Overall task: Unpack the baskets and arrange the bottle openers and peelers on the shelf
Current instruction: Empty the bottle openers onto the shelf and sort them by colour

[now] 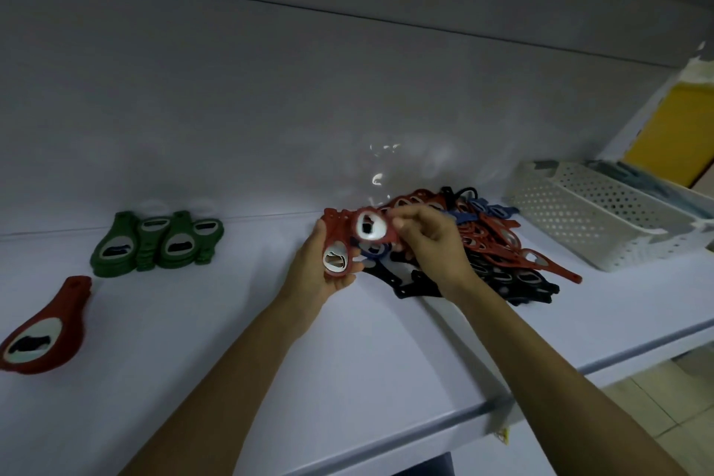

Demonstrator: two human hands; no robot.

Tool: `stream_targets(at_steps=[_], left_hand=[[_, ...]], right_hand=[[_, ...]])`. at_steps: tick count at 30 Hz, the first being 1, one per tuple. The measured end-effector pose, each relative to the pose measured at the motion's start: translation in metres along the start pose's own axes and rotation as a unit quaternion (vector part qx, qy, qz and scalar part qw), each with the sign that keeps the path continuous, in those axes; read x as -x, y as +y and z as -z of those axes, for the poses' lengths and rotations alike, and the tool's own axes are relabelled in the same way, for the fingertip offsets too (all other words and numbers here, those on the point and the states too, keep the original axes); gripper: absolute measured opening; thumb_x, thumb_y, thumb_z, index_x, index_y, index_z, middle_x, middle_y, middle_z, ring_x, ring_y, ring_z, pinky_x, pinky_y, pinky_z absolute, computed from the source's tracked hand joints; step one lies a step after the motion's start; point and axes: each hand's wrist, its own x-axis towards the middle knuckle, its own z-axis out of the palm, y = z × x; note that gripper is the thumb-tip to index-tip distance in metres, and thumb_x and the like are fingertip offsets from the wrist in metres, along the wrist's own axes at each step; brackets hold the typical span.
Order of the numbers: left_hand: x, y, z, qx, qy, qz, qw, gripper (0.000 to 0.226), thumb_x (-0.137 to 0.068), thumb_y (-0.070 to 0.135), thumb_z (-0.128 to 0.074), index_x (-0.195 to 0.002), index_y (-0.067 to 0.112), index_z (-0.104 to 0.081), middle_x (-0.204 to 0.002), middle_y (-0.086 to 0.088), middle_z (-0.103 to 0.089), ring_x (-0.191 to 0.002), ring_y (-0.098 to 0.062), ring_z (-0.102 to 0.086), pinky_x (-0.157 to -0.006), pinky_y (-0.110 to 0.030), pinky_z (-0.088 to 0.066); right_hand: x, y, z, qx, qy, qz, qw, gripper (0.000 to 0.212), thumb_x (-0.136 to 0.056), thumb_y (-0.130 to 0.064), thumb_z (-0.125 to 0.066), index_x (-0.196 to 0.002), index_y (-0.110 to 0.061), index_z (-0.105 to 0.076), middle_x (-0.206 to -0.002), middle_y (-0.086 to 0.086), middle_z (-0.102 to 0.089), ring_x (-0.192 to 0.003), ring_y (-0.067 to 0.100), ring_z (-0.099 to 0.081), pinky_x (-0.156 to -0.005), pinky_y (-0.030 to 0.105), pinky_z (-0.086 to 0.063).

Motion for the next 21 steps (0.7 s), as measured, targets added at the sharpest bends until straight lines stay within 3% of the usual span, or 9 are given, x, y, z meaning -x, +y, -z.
stream_targets(at_steps=[3,5,7,10,15,17,19,21], left_hand=[[0.001,0.002,-0.002,0.021,-0.062,0.026,0.998,0.049,-0.091,0.053,-0.041,-0.093,0.014,-0.071,-0.087,-0.006,-0.075,-0.076,-0.017,-0.072,-0.061,-0.029,-0.058],[0.005,-0.003,0.002,-0.116,-0.097,-0.040,0.988,0.029,-0.086,0.041,-0.059,-0.102,0.018,-0.068,-0.087,0.005,-0.074,-0.081,-0.010,-0.069,-0.067,-0.025,-0.056],[0.006,-0.007,0.009,-0.207,-0.102,-0.094,0.968,0.018,-0.086,0.016,-0.067,-0.103,0.022,-0.064,-0.085,0.011,-0.073,-0.080,-0.006,-0.068,-0.069,-0.021,-0.054],[0.008,-0.006,0.010,-0.205,-0.091,-0.104,0.969,0.031,-0.085,-0.001,-0.064,-0.101,0.025,-0.062,-0.086,0.009,-0.073,-0.083,-0.009,-0.068,-0.071,-0.023,-0.055],[0.009,-0.003,0.006,-0.189,-0.097,-0.099,0.972,0.027,-0.088,0.005,-0.061,-0.109,0.024,-0.062,-0.105,-0.007,-0.069,-0.100,-0.024,-0.066,-0.088,-0.039,-0.054],[0.010,-0.004,0.005,-0.169,-0.124,-0.080,0.975,0.026,-0.091,0.007,-0.058,-0.114,0.019,-0.061,-0.106,-0.009,-0.071,-0.099,-0.026,-0.068,-0.084,-0.039,-0.056],[0.013,-0.006,0.005,-0.158,-0.146,-0.056,0.975,0.023,-0.094,0.010,-0.054,-0.115,0.017,-0.059,-0.100,-0.007,-0.072,-0.087,-0.027,-0.071,-0.070,-0.033,-0.058],[0.014,-0.007,0.005,-0.169,-0.122,-0.064,0.976,0.020,-0.096,0.010,-0.051,-0.112,0.019,-0.058,-0.091,-0.003,-0.074,-0.075,-0.022,-0.072,-0.056,-0.026,-0.055]], right_hand=[[0.004,-0.006,-0.007,0.072,-0.111,0.028,0.991,0.006,-0.084,0.004,-0.066,-0.089,0.002,-0.069,-0.075,0.001,-0.067,-0.066,0.008,-0.062,-0.064,0.020,-0.050],[0.006,-0.006,-0.012,0.118,-0.086,0.051,0.988,0.010,-0.080,0.000,-0.073,-0.087,-0.003,-0.067,-0.077,-0.002,-0.065,-0.069,0.009,-0.061,-0.066,0.023,-0.051],[0.007,-0.007,-0.017,0.119,-0.038,0.057,0.991,0.021,-0.076,-0.003,-0.077,-0.085,-0.007,-0.059,-0.077,-0.001,-0.062,-0.068,0.012,-0.059,-0.064,0.025,-0.052],[0.011,-0.006,-0.022,0.113,0.002,0.076,0.991,0.031,-0.073,-0.007,-0.081,-0.080,-0.010,-0.050,-0.075,0.006,-0.059,-0.065,0.018,-0.055,-0.060,0.027,-0.049],[0.012,-0.013,-0.025,0.088,0.042,0.109,0.989,0.028,-0.074,-0.007,-0.079,-0.079,-0.012,-0.052,-0.075,-0.001,-0.056,-0.065,0.012,-0.053,-0.060,0.024,-0.049],[0.010,-0.015,-0.024,0.082,0.036,0.121,0.989,0.026,-0.074,-0.010,-0.079,-0.080,-0.012,-0.054,-0.078,-0.002,-0.057,-0.069,0.013,-0.056,-0.063,0.028,-0.053],[0.007,-0.011,-0.022,0.149,0.036,0.151,0.977,0.022,-0.077,-0.019,-0.078,-0.085,-0.012,-0.059,-0.084,-0.003,-0.058,-0.075,0.014,-0.057,-0.067,0.027,-0.051],[0.003,-0.001,-0.011,0.241,0.077,0.120,0.960,0.020,-0.086,-0.031,-0.068,-0.094,-0.013,-0.063,-0.094,-0.002,-0.059,-0.088,0.015,-0.057,-0.075,0.029,-0.050]])
